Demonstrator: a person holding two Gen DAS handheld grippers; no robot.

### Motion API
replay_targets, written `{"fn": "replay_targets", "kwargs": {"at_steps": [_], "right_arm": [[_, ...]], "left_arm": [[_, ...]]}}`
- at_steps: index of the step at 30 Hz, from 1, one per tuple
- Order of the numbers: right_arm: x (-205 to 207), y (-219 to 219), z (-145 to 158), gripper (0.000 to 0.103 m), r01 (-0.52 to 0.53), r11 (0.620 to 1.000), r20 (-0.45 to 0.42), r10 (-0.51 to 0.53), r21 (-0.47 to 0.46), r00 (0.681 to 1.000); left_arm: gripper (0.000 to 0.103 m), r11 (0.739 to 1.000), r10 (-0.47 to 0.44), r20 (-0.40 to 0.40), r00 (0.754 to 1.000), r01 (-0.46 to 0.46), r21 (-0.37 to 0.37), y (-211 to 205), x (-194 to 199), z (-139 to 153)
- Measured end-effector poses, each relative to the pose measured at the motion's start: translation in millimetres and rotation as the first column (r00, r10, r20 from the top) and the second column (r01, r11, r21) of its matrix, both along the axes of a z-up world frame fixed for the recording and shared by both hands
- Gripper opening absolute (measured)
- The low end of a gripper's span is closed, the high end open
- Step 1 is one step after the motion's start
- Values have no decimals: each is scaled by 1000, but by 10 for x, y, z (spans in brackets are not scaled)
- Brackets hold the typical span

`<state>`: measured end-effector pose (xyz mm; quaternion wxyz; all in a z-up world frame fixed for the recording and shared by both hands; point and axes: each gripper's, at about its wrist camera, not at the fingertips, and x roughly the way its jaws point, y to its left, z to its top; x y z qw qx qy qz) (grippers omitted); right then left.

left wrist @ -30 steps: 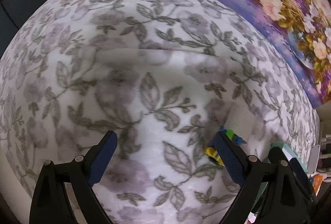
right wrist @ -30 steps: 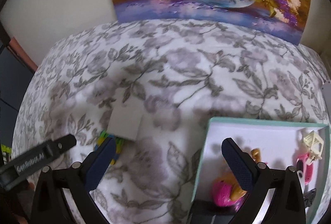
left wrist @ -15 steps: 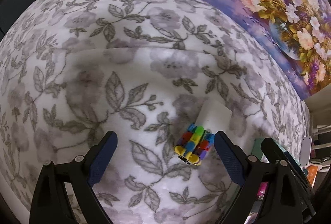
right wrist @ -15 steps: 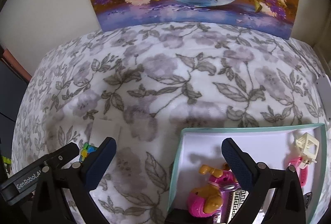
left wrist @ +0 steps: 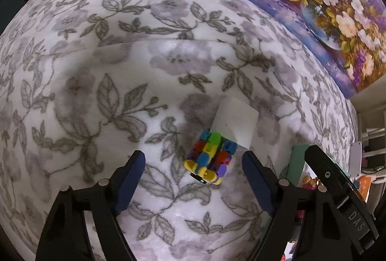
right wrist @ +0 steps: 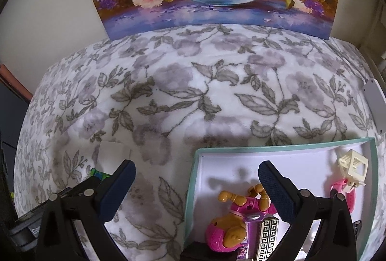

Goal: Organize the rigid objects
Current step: 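Close the left gripper on the multicolour block toy and lift it, then close the right gripper on the white plug adapter while the left holds the block toy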

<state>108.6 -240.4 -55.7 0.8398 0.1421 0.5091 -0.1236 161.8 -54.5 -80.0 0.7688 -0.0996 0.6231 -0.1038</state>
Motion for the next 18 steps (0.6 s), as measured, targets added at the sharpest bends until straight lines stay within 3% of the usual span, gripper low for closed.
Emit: {"fn": "replay_targets", "kwargs": {"at_steps": [4,6,11,18], "right_arm": [[2,28,5,103,-5,1000,1,5,-7,1000],[2,37,17,103,-5,1000,6,5,-8,1000],[4,82,78,103,-14,1000,49,13,11,999],[87,311,75,103,-43,998,92,40,36,995]], "left_arm": [[63,999,-27,-13,1000,27,-27,-70,-8,-40],[44,998,-45,-30,999,44,-49,-121,-14,-89],[43,996,-13,-21,1000,11,-85,11,8,-45],[43,985,145,11,989,-143,-97,475,111,70]]}}
